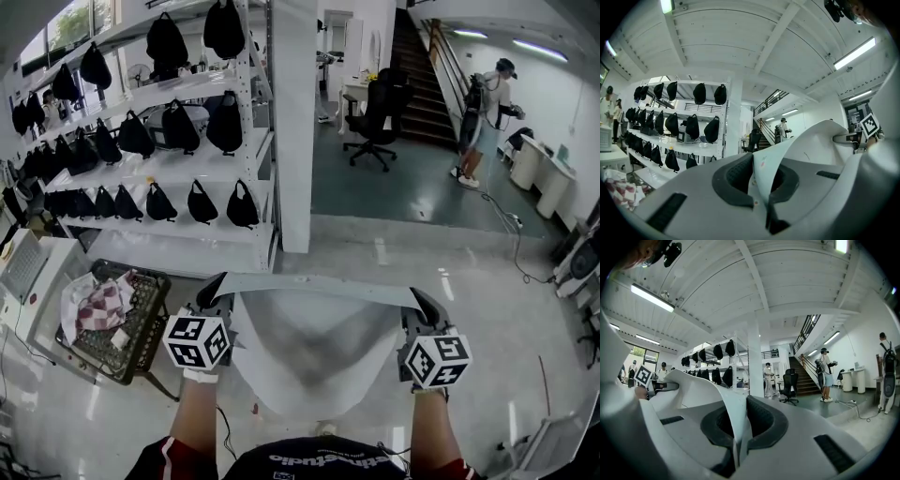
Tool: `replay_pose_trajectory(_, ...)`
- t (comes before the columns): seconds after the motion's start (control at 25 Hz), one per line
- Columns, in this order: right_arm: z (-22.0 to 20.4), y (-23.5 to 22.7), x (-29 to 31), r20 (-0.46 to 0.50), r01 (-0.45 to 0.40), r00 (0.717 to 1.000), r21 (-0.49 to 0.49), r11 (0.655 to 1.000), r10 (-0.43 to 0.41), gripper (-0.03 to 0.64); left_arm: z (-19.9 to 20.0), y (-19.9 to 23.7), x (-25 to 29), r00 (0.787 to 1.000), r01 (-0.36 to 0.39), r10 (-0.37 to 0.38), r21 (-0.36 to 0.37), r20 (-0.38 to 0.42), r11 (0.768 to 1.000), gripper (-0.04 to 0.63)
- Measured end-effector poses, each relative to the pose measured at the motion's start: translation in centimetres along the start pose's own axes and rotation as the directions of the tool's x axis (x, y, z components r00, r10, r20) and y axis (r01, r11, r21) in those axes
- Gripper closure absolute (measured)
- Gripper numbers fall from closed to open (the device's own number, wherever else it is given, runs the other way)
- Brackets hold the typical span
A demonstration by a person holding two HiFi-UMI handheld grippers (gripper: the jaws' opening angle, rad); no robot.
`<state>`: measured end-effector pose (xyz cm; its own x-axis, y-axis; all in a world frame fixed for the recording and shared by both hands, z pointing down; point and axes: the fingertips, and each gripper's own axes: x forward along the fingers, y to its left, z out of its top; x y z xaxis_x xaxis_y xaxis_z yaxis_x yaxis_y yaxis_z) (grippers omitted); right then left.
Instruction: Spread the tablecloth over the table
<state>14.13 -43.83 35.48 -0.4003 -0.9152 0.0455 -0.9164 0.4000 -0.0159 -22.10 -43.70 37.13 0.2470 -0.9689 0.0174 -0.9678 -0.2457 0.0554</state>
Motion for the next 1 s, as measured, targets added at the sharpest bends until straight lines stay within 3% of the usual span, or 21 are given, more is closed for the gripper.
replay_pose_trajectory(1.0, 2.4, -4.9, 9.4, 0.017, -0.025, 1.000, -0.005, 1.000, 0.025, 0.588, 2.7, 1.6, 9.5, 0.999, -0.041, 0.040, 0.053, 0.016, 0.998, 0.572)
